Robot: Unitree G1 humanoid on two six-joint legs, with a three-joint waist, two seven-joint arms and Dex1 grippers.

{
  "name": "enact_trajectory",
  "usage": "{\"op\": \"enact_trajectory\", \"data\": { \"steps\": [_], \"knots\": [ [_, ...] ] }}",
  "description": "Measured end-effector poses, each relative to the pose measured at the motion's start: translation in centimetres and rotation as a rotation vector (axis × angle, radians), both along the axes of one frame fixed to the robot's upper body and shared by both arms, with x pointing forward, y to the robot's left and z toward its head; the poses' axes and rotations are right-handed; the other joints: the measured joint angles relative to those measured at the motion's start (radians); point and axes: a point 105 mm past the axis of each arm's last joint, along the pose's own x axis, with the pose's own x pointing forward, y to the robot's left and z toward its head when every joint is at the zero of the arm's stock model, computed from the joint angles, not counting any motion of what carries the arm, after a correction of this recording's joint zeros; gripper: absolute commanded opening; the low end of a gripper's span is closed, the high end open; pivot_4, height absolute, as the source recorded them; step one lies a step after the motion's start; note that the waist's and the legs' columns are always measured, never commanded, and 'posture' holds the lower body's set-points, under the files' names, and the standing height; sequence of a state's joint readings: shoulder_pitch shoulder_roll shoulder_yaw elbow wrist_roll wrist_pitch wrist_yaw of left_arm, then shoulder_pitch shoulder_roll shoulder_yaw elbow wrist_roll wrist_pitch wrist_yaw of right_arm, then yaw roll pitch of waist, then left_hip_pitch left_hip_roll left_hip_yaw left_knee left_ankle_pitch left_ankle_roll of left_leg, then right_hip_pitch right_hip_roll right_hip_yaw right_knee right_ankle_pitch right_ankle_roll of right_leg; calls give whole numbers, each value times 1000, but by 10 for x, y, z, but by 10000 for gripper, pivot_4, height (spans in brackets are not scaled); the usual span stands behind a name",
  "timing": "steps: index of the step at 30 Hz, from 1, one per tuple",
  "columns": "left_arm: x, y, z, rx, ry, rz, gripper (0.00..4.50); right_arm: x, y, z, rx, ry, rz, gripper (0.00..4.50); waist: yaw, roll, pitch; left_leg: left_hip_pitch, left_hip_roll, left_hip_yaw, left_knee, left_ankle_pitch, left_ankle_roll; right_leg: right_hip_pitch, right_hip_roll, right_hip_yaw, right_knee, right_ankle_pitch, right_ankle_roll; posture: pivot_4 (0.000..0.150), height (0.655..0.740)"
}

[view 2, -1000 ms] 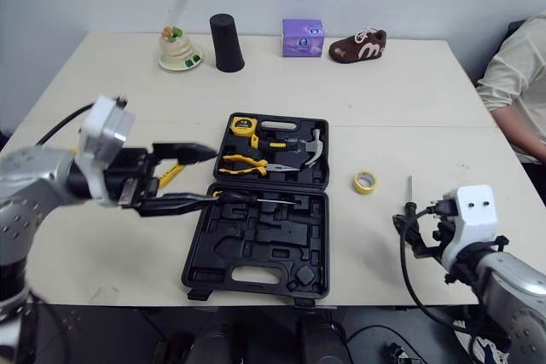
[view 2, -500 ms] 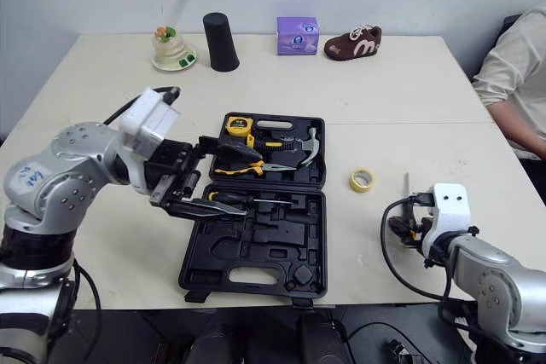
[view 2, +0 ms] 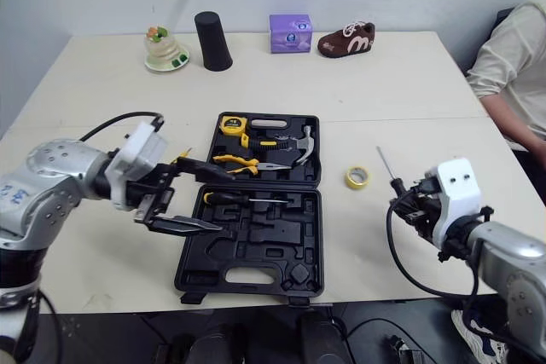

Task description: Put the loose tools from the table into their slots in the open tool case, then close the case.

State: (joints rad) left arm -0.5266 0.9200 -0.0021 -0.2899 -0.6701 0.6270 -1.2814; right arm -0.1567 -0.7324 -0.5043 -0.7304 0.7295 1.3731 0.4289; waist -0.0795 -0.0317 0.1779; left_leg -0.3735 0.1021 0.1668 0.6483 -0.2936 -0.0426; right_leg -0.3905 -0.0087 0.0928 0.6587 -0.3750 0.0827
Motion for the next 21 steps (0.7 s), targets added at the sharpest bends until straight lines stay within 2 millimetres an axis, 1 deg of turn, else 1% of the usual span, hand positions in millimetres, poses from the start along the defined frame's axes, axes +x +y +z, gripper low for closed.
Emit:
{"op": "enact_trajectory", "data": {
  "steps": [1, 3, 4, 6, 8, 11, 13, 17, 18, 21],
  "knots": [
    [-1, 7, -3, 27, 3, 13, 45000, -1, 13, 6, -12, 6, 101, 11257, -5, 1, 1, 0, 0, 1, -1, 0, 0, 0, 0, 0, 0, 0, 0, 1500, 7386],
    [2, 31, -11, 110, 16, 74, 45000, -4, 47, 22, -69, 11, 367, 11257, -18, 3, 5, 2, 0, 4, -1, 1, 1, -1, -1, 0, 1, 1, 0, 1500, 7386],
    [4, 39, -13, 137, 18, 98, 45000, -6, 57, 26, -85, 7, 446, 11257, -21, 2, 6, 2, 0, 4, -1, 1, 1, -1, -1, 0, 1, 1, 0, 1500, 7386],
    [9, 55, -17, 184, 6, 140, 45000, -4, 77, 25, -92, 39, 585, 11257, -22, 0, 7, 1, 1, 2, -1, 1, 1, -2, -2, 2, 0, 0, -1, 1500, 7386],
    [11, 61, -19, 192, 9, 152, 45000, 1, 91, 18, -109, 87, 666, 11257, -18, 0, 7, -3, 0, 2, 0, 0, 2, -5, -2, 2, 1, 0, -1, 1500, 7386],
    [12, 64, -21, 198, 9, 162, 45000, 13, 124, 16, -168, 88, 815, 11257, -21, 0, 8, -6, 0, 5, 0, 0, 3, -10, -3, 1, 1, 0, -1, 1500, 7386],
    [12, 65, -22, 210, 3, 164, 45000, 19, 136, 10, -200, 96, 857, 11257, -20, 0, 8, -17, 1, 6, 3, 0, 3, -22, -3, -1, 4, 0, -1, 1500, 7386],
    [12, 68, -30, 244, 1, 174, 45000, 31, 147, -9, -272, 133, 898, 11257, -18, 0, 8, -23, 5, 7, 8, 0, 3, -30, -3, -3, 8, 0, -2, 1500, 7386],
    [12, 68, -30, 246, 0, 175, 45000, 32, 148, -10, -278, 134, 903, 11257, -19, 0, 8, -23, 6, 7, 8, 0, 3, -30, -3, -3, 8, 0, -2, 1500, 7386],
    [15, 68, -29, 254, -16, 176, 45000, 37, 154, -13, -344, 115, 951, 11257, -20, 0, 8, -31, 6, 7, 16, 0, 3, -38, -3, -3, 18, -1, -3, 1500, 7386]
  ]
}}
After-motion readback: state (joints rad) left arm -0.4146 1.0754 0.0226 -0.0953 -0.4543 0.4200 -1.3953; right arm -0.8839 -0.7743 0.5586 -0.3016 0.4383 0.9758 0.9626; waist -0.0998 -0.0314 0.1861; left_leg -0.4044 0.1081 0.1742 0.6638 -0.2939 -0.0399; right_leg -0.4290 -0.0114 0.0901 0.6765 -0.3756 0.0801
